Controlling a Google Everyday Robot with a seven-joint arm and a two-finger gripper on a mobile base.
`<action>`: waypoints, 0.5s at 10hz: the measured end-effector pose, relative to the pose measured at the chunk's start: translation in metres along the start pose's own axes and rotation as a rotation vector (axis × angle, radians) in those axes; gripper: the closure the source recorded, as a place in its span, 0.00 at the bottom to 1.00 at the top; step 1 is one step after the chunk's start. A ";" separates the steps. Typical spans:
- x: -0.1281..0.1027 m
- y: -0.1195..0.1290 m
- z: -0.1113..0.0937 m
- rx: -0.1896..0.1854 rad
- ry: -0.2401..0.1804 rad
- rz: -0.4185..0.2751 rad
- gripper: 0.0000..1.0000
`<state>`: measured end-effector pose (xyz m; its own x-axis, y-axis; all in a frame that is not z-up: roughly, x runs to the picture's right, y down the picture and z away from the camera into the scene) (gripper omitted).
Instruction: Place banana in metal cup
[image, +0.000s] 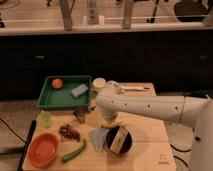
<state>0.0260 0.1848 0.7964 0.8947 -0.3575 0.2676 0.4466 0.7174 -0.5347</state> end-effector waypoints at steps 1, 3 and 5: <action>0.005 0.000 0.003 -0.001 0.000 0.020 0.20; 0.011 -0.001 0.006 -0.003 -0.004 0.042 0.20; 0.015 -0.002 0.009 -0.009 -0.012 0.052 0.20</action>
<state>0.0383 0.1835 0.8086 0.9165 -0.3132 0.2489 0.3999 0.7292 -0.5553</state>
